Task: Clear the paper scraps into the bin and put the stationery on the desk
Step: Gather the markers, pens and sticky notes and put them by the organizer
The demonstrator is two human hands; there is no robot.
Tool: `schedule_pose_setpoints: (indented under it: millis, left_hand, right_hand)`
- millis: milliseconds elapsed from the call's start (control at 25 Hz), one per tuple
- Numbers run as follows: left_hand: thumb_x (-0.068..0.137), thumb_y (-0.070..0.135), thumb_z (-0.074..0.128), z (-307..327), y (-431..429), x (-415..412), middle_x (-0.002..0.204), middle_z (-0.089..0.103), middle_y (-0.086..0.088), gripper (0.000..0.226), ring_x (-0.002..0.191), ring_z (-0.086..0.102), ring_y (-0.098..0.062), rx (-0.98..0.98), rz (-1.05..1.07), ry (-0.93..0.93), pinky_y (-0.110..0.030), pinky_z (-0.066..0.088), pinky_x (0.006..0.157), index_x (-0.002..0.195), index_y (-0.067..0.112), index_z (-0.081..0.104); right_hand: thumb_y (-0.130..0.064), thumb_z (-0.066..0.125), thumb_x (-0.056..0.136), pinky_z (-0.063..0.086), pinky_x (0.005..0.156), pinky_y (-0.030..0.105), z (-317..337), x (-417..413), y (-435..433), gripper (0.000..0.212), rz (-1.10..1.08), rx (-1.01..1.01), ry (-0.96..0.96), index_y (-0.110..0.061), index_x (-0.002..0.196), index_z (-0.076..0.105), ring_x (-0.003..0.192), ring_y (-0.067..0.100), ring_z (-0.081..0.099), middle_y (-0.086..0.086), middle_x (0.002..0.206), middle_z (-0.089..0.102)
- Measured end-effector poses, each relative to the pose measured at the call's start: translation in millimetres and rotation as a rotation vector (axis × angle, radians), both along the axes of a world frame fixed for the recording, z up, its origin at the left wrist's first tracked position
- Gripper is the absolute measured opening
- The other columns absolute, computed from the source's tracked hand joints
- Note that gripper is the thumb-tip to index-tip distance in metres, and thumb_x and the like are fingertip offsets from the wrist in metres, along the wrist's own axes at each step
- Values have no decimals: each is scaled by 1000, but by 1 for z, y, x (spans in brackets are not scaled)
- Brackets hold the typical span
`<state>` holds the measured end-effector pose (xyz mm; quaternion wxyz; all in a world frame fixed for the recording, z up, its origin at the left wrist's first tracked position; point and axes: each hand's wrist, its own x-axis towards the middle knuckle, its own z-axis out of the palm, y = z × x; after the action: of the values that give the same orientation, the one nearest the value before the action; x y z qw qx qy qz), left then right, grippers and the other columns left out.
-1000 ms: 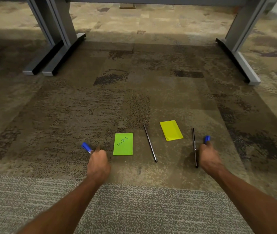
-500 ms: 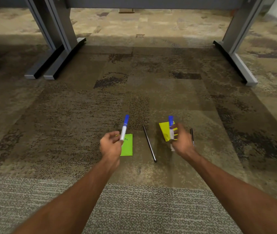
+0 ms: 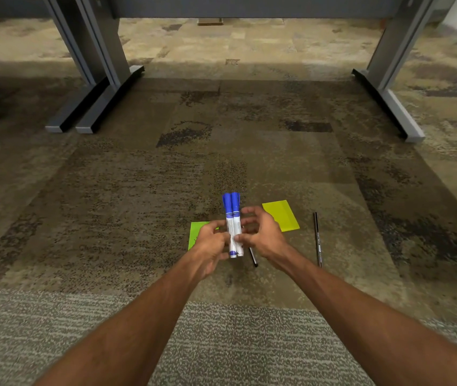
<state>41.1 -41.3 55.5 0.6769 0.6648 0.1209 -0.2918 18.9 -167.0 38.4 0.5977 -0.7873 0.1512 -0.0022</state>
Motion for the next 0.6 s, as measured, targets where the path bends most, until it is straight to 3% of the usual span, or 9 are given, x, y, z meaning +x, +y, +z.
schedule_pose_setpoints:
  millis: [160,320,480,600]
  left_hand:
    - [95,2,47,-2,1,-1,103,64,-20,28,74,62,-25,-13,34,7,-45,54,72,122,-3,52]
    - [90,2,58,-5,3,-3,104,65,-19,32,72,65,-22,-38,45,-23,-42,55,71,121,-5,53]
    - [88,-1,60,-9,5,-1,91,67,-14,26,68,64,-22,-7,59,-16,-40,54,65,114,-4,59]
    - [87,-2,61,-15,3,0,98,65,-18,22,64,65,-21,-8,49,-18,-42,54,68,108,0,58]
  right_hand:
    - [9,79,64,56,74,30,-2,-2,5,61,59,-40,-3,-4,119,56,78,16,62,7,96,64]
    - [8,80,63,51,61,8,-5,-4,7,57,107,-42,-42,-5,115,60,70,8,59,6,91,65]
    - [-1,84,63,51,62,9,-5,-6,4,54,170,11,-46,-10,113,64,73,10,60,2,83,66]
    - [-9,84,66,45,59,7,-12,-6,-13,51,107,-155,28,-6,113,65,77,13,58,4,88,68]
